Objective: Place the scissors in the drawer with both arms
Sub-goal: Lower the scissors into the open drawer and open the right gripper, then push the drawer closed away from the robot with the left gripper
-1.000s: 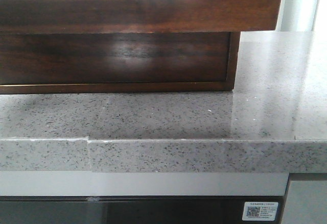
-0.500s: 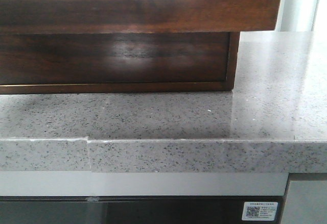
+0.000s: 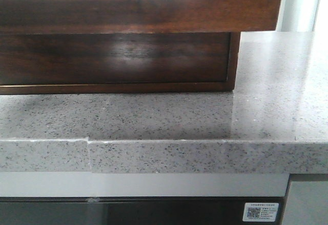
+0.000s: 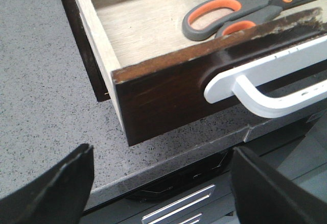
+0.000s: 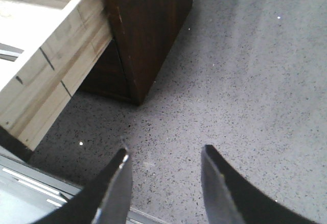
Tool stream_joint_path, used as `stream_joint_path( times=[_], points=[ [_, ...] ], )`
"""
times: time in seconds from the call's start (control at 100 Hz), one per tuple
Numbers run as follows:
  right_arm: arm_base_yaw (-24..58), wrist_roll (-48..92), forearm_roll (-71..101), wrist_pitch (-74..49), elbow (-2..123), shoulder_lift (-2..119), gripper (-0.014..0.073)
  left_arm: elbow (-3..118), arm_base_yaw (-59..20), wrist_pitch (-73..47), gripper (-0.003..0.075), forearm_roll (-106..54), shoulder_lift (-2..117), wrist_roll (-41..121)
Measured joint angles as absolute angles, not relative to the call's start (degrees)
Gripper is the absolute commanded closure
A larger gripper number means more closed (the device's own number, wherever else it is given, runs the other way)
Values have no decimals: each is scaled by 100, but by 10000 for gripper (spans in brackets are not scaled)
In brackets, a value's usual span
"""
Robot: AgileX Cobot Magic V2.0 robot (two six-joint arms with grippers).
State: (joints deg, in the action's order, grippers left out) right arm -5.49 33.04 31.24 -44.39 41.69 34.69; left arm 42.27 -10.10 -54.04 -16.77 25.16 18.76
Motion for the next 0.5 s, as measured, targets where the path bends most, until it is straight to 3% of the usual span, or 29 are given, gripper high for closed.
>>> stream_joint_path(
  times=[0.1,0.17,0.34,0.5],
  points=[
    [-549,3304,3132,-4371,4144,3399,328,4227,-1010,-5404,211,-1677,2516,1876],
    [-549,3304,3132,-4360,4132,3399,379,4227,-1010,-5404,250,-1677,2516,1876],
    [-549,3292,3132,-4360,4132,3399,584,4227,-1010,-5404,460,-1677,2516,1876],
    [-549,3292,3132,-4360,4132,3399,662,4227,-1010,-5404,643,-1677,2516,1876]
  ],
)
